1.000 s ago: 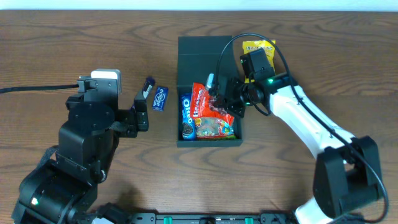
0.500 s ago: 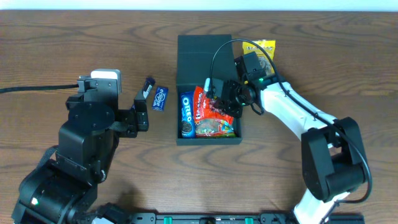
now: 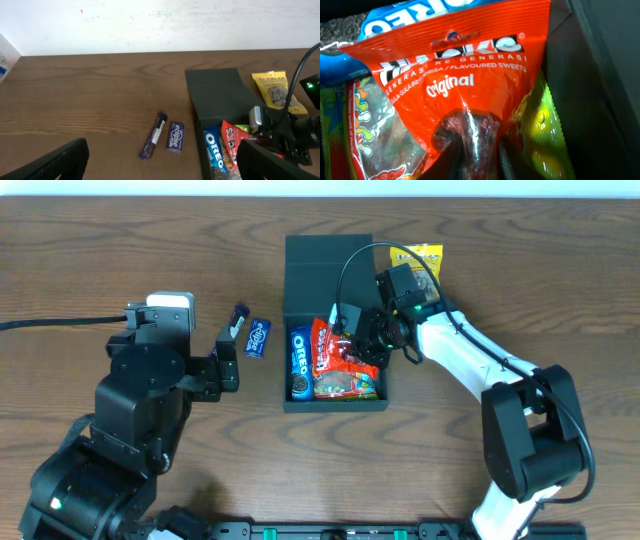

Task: Pack container
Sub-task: 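Carry the red bag over the box and lower it inside, then release the red bag and move the right gripper to the yellow bag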

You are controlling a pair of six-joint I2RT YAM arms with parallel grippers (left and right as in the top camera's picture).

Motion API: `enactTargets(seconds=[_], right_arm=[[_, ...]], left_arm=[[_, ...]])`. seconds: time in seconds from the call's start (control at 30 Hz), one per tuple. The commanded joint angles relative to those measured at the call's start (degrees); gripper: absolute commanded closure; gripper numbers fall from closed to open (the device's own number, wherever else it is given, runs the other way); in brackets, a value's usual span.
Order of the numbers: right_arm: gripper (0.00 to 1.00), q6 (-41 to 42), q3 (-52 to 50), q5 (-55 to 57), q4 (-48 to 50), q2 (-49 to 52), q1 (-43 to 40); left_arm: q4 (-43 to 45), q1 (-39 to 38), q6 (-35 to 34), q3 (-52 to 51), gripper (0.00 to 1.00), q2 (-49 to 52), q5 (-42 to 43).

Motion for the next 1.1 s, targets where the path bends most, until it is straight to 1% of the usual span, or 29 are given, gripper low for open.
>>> enactTargets(seconds=[0.0,0.07,0.2,0.33,0.43,0.53,0.67,0.7,0.73,0.77,0.93,1.07], right_arm=[[0.71,3.5,0.0,0.2,-0.24,-2.32,0.37],[0.65,3.78,0.0,-1.81,-0.57,-4.46,0.37],[0.57,4.52,0.0,-4.9,-1.27,-10.14,0.37],[0.5,6.78,0.0,-5.46,-1.4,-16.26,0.37],[0.48,7.96,0.0,-5.44,-1.22,-20.96,0.35],[0.38,7.96,0.0,-5.44,-1.07,-25.35,0.35],[0.3,7.98,0.0,-5.46,-0.39,-30.91,0.37],[0.24,7.98,0.0,-5.44,-0.13,-32.24,0.35],[0.15,8.02,0.0,-5.46,0.09,-33.38,0.37],[0.01,8.85,0.0,-5.44,0.42,-34.45,0.35],[0.01,16.7,0.0,-4.66,3.87,-38.56,0.28],[0.01,29.11,0.0,0.37,7.08,-38.95,-0.63]], left_arm=[[-0.15,0.28,0.81,1.03,0.05,-0.28,-0.61],[-0.17,0.28,0.81,1.03,0.05,-0.28,-0.61],[-0.17,0.28,0.81,1.03,0.05,-0.28,-0.61],[-0.42,0.28,0.81,1.03,0.05,-0.28,-0.61],[-1.07,0.28,0.81,1.03,0.05,-0.28,-0.61],[-1.42,0.28,0.81,1.03,0.05,-0.28,-0.61],[-1.64,0.28,0.81,1.03,0.05,-0.28,-0.61],[-1.64,0.28,0.81,1.03,0.05,-0.28,-0.63],[-1.62,0.28,0.81,1.03,0.05,-0.28,-0.63],[-1.62,0.28,0.81,1.03,0.05,-0.28,-0.63],[-1.62,0.28,0.81,1.03,0.05,-0.28,-0.61],[-1.62,0.28,0.81,1.03,0.05,-0.28,-0.61]])
